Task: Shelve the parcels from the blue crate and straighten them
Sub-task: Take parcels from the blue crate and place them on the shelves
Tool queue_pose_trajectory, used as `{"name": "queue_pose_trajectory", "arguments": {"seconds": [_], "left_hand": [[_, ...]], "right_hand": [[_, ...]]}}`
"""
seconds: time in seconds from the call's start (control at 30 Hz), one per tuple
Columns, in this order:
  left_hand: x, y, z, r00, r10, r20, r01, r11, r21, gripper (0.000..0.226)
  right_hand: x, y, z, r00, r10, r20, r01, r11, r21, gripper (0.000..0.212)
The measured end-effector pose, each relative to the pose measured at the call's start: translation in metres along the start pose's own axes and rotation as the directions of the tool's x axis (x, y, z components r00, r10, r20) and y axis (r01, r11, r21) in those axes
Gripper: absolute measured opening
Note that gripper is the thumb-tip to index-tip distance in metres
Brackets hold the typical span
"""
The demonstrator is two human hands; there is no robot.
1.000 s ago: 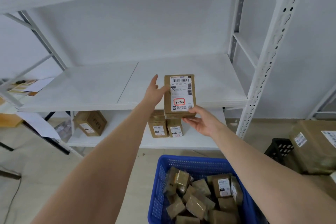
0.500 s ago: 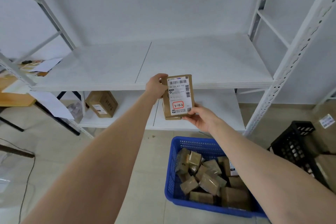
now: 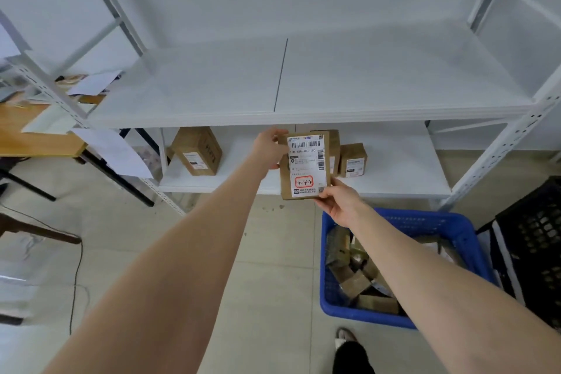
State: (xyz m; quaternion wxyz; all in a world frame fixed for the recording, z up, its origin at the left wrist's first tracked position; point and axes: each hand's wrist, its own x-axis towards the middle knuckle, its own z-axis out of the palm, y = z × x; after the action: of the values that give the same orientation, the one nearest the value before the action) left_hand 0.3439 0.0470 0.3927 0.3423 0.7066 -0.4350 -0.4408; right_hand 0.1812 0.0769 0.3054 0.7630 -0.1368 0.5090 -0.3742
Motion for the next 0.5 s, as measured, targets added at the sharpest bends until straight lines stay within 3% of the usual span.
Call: {"name": "queue_pose_trajectory", "arguments": {"seconds": [0.23,0.5], "left_hand": [[0.034,-0.041,-0.036,0.998,-0.017,-0.065,0.017,1.0,0.012,0.046],[0.132,-0.077,-0.072,0.994,-0.088,-0.063,0.093,0.993,0.08,0.05]], "right_hand": [[0.049,0.029,0.043,0.998,0.043,-0.049,-0.044,0.999,-0.023,0.066],[0.15,0.041,0.09,0.989,0.112,-0.095,-0.116,0.992,-0.038,0.064]]}}
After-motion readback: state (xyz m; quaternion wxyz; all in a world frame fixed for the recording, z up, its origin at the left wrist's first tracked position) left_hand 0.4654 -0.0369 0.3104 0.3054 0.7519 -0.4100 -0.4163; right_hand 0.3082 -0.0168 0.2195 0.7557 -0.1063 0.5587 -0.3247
